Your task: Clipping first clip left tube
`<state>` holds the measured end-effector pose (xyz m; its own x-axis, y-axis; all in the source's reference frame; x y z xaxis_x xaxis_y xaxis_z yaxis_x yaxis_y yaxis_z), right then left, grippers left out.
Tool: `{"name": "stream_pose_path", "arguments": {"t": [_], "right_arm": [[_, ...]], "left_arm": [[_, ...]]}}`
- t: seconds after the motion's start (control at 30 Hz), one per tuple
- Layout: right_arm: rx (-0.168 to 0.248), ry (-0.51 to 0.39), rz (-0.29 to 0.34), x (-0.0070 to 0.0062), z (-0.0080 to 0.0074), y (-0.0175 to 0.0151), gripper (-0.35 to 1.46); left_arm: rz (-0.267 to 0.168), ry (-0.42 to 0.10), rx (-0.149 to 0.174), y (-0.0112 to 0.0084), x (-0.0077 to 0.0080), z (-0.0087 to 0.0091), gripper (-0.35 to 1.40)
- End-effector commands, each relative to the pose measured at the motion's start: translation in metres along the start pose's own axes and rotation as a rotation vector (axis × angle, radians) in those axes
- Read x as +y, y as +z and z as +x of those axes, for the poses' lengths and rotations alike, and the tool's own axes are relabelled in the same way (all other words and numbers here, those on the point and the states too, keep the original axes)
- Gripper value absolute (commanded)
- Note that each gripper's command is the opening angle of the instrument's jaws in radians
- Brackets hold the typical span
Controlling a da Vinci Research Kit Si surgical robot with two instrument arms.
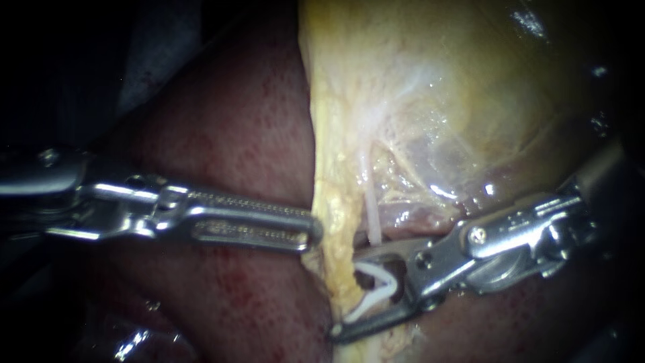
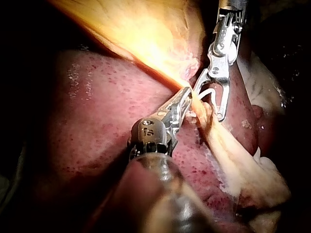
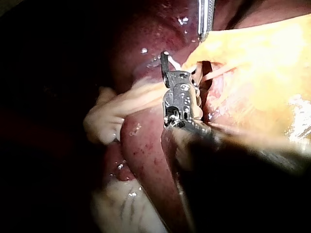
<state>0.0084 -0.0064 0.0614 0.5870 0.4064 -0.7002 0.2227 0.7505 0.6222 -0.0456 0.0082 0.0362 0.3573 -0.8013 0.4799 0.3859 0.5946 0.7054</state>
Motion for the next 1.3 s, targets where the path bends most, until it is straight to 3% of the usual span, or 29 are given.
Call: {"name": "stream_pose_path", "arguments": {"t": [0.03,0.33,0.63,0.77,0.9,1.0,1.17,1.3], "right_arm": [[-0.001,0.007,0.004,0.0000,0.0001,0.0001,0.58],[-0.013,0.023,0.036,0.0004,0.0006,0.0013,0.53],[-0.035,0.023,0.081,0.0003,-0.0003,0.0021,0.49],[-0.036,0.020,0.081,0.0006,-0.0006,0.0020,0.34],[-0.037,0.045,0.059,0.0016,-0.0008,0.0015,-0.03],[-0.024,0.054,0.019,0.0024,-0.0010,0.0009,-0.21],[-0.032,0.068,0.009,0.0030,-0.0015,0.0004,-0.34],[-0.033,0.073,0.010,0.0030,-0.0016,0.0004,-0.35]], "left_arm": [[0.000,0.000,0.000,0.0001,0.0000,0.0000,-0.35],[0.000,0.000,0.000,0.0002,0.0001,0.0000,-0.35],[0.000,0.000,0.000,0.0002,0.0001,0.0000,-0.35],[0.000,0.000,0.000,0.0002,0.0001,0.0000,-0.35],[0.000,0.000,0.000,0.0002,0.0001,0.0000,-0.35],[0.000,0.000,0.000,0.0002,0.0002,0.0000,-0.35],[0.000,0.000,0.000,0.0002,0.0002,0.0000,-0.35],[0.000,0.000,0.000,0.0002,0.0002,0.0000,-0.35]]}}
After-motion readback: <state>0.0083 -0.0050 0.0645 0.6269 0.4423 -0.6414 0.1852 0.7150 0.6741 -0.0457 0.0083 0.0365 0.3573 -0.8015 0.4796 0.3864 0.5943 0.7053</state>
